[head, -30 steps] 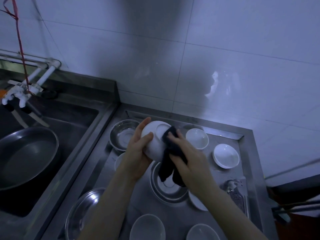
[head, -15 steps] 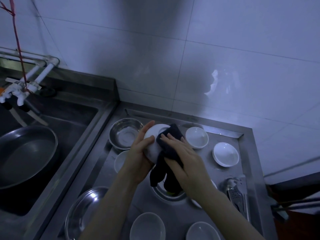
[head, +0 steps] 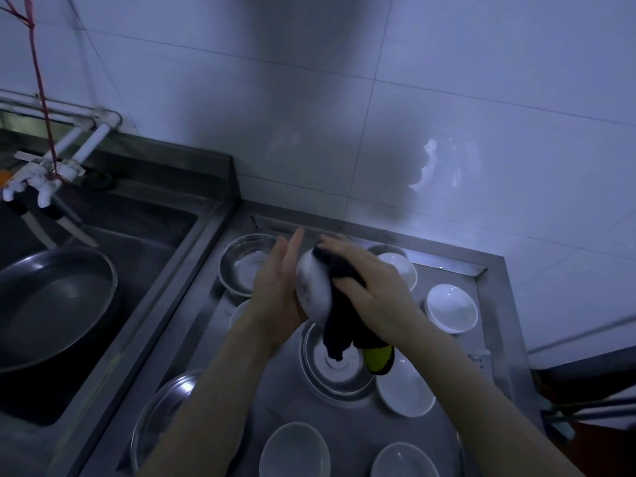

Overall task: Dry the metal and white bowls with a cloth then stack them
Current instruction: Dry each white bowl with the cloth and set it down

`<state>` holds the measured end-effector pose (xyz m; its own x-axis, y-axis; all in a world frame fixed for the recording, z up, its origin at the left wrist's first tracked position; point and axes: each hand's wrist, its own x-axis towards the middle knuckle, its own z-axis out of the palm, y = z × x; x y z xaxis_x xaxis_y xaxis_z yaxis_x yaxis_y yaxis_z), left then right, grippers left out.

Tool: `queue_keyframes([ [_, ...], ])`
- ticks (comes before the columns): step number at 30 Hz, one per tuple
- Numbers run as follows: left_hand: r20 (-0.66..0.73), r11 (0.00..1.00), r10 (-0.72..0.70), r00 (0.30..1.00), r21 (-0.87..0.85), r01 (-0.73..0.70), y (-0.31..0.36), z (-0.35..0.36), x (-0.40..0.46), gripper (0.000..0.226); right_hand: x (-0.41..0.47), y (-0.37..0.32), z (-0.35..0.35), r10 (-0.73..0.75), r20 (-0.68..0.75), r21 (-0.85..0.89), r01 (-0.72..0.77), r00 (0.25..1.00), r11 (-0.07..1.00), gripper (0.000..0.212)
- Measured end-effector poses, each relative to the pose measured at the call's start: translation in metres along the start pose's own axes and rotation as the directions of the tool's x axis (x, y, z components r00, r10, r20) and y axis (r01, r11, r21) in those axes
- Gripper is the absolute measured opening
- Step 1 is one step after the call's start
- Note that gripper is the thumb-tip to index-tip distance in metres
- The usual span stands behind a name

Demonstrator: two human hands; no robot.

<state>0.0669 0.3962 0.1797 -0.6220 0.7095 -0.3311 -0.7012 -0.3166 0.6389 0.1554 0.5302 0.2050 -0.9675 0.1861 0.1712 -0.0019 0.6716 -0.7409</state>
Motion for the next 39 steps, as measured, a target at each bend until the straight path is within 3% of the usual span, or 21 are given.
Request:
queue_keyframes([
  [4,-0.014,0.999,-0.011,1.000,-0.048,0.011,-0.003,-0.004,0.001,0.060,-0.010,-0.004,0.012,-0.266,0.168,-0.203,0.297,0.949,0.933,0.040],
  [6,-0.041,1.000,-0.010,0.999,-0.029,0.008,-0.001,-0.004,0.002,0.058,-0.014,-0.003,0.018,-0.302,0.173,-0.268,0.340,0.937,0.901,0.038],
  [10,-0.089,0.999,0.032,0.996,0.037,-0.029,-0.004,-0.002,0.002,0.055,0.010,-0.006,0.016,-0.110,0.051,-0.242,0.119,0.993,0.963,0.041],
  [13,-0.092,1.000,0.002,0.996,-0.018,-0.004,-0.009,-0.002,0.004,0.055,0.028,-0.005,0.007,0.171,0.009,0.055,-0.171,0.985,0.984,0.031],
  [15,-0.095,0.999,-0.009,0.995,-0.044,0.005,-0.013,-0.004,0.004,0.058,0.029,-0.003,0.007,0.246,0.016,0.099,-0.246,0.969,0.964,0.026],
  [18,-0.093,0.998,0.016,0.995,-0.062,-0.022,-0.012,-0.006,0.003,0.059,0.015,0.000,0.015,0.008,0.035,-0.134,-0.003,0.999,0.991,0.042],
  [21,-0.109,0.997,0.004,0.994,-0.071,-0.012,-0.011,-0.010,0.003,0.067,-0.004,0.005,0.026,-0.202,0.106,-0.251,0.223,0.974,0.942,0.046],
  [25,-0.088,0.984,-0.030,0.996,-0.177,0.014,-0.009,-0.017,0.007,0.063,-0.029,0.014,0.037,-0.393,0.104,-0.385,0.402,0.914,0.831,0.041],
  [28,-0.076,0.979,-0.006,0.997,-0.206,-0.010,-0.007,-0.014,0.005,0.060,-0.043,0.023,0.037,-0.429,0.058,-0.426,0.411,0.901,0.806,0.040],
  [31,-0.087,0.983,0.007,0.996,-0.180,-0.023,-0.008,-0.008,0.004,0.056,-0.047,0.021,0.036,-0.355,-0.070,-0.334,0.314,0.932,0.889,0.040],
  [34,-0.066,0.999,-0.002,0.998,-0.042,-0.001,-0.010,0.005,0.000,0.046,-0.035,0.012,0.030,-0.147,-0.174,-0.113,0.129,0.974,0.985,0.045],
  [37,-0.065,0.999,-0.025,0.998,-0.034,0.023,-0.018,0.002,0.004,0.048,-0.018,0.005,0.024,0.116,-0.204,0.089,-0.100,0.972,0.991,0.046],
  [39,-0.074,0.999,0.015,0.997,-0.039,-0.018,-0.019,-0.001,0.007,0.048,-0.013,0.002,0.025,0.160,-0.213,0.082,-0.145,0.964,0.986,0.048],
])
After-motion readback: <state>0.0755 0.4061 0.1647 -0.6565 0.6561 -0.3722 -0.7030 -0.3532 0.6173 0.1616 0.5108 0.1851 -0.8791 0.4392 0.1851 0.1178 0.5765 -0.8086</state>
